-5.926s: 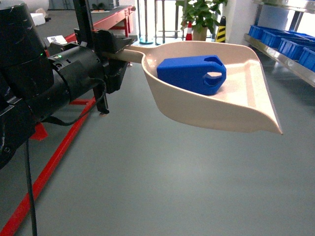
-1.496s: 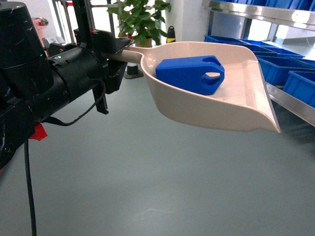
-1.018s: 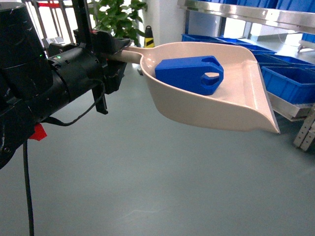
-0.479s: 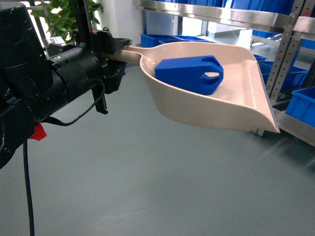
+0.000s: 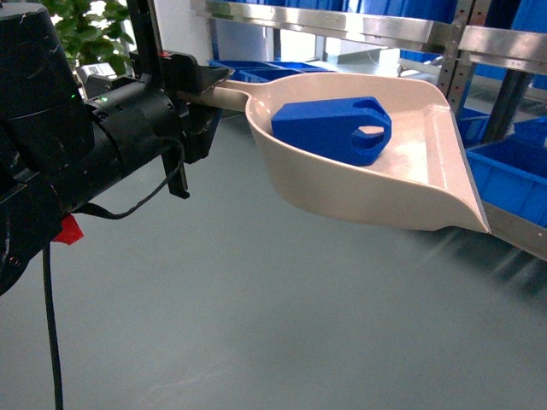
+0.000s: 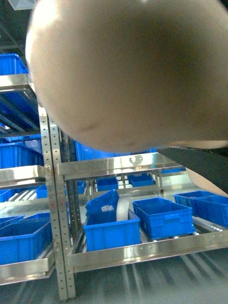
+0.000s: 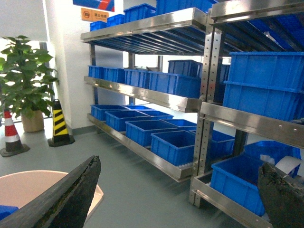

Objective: Place part in tray to right shelf

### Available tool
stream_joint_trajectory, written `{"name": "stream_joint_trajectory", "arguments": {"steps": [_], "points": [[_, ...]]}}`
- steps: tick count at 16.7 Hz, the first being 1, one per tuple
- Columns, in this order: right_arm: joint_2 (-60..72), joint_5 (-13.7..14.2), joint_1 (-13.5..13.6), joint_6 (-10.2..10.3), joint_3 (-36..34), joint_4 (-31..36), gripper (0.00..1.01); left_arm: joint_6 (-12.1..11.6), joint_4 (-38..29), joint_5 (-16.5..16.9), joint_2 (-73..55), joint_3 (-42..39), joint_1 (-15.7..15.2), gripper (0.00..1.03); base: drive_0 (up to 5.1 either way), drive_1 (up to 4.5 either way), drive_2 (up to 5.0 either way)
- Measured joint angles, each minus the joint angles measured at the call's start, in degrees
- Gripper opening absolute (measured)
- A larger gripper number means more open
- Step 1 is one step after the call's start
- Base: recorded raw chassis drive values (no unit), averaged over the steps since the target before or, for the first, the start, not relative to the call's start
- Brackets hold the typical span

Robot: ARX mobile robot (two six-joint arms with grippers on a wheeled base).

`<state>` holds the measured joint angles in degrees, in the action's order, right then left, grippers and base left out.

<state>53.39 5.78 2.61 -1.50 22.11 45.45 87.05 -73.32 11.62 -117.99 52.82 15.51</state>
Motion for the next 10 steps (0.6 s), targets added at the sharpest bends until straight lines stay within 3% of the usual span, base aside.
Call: {"name": "stream_joint_trajectory", "arguments": {"steps": [10], "points": [[0.0, 0.0, 0.0, 0.0, 0.0, 0.02, 0.98, 0.0, 0.04, 0.0, 0.0, 0.0, 0.0, 0.16, -1.6, -1.64, -1.6]]}}
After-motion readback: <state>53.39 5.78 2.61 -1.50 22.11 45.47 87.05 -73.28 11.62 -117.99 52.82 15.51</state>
